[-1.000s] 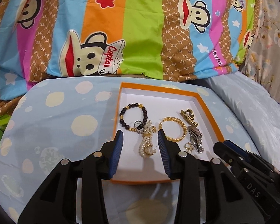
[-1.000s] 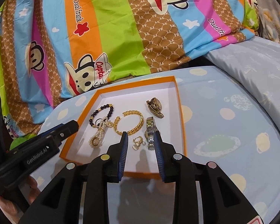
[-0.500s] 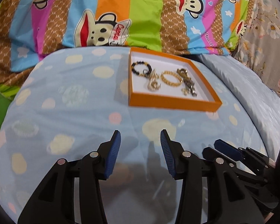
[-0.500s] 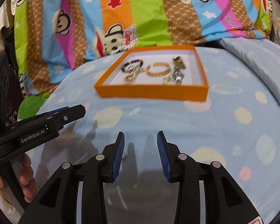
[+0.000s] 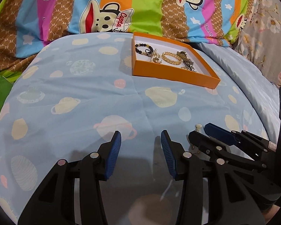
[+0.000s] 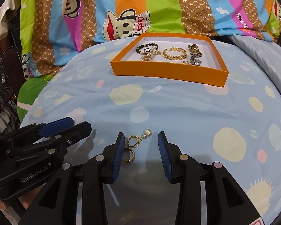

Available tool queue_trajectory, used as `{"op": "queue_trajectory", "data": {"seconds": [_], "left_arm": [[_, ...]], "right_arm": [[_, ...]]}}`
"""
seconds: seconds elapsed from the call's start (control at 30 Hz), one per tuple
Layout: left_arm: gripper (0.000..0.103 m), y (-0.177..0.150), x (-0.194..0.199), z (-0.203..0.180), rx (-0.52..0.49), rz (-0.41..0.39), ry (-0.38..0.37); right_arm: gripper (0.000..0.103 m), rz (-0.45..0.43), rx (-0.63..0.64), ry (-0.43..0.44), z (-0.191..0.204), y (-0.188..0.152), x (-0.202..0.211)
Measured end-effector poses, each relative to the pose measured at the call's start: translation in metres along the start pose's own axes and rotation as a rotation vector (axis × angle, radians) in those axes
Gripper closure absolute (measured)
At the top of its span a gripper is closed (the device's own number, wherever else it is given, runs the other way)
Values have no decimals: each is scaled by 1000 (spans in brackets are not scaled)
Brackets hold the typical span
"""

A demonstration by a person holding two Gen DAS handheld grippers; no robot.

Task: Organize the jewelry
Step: 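Grasp the second gold hoop earring with the left tool while the right tool grasps the second drop earring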

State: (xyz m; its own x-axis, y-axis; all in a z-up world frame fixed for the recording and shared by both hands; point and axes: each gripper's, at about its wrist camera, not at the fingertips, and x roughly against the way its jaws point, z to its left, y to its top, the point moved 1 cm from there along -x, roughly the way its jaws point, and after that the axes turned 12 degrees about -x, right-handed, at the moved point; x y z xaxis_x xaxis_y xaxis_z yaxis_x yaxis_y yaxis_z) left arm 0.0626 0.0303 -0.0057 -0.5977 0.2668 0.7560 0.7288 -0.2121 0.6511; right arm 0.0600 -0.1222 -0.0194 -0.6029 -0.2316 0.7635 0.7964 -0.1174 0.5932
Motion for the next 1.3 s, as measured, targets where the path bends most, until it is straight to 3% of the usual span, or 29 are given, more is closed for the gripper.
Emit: {"op": "queue_trajectory", "data": {"seconds": [0.13, 0.27, 0.5, 0.83, 1.3], "left_arm": [[60, 0, -1, 1, 6, 3, 0], [60, 0, -2, 1, 3, 4, 2], [60, 0, 0, -6, -27, 5, -7], [59, -1, -5, -59, -132, 31, -114], [62, 6, -19, -90, -216, 33, -69]], "right_arm": [[73, -6, 13, -33, 2, 0, -1], [90, -7, -16, -30, -5, 1, 0], [91, -29, -71, -25, -19, 4, 6], [91, -64, -188, -52, -65, 10, 17], [91, -60, -208, -29, -70, 8, 16]]}}
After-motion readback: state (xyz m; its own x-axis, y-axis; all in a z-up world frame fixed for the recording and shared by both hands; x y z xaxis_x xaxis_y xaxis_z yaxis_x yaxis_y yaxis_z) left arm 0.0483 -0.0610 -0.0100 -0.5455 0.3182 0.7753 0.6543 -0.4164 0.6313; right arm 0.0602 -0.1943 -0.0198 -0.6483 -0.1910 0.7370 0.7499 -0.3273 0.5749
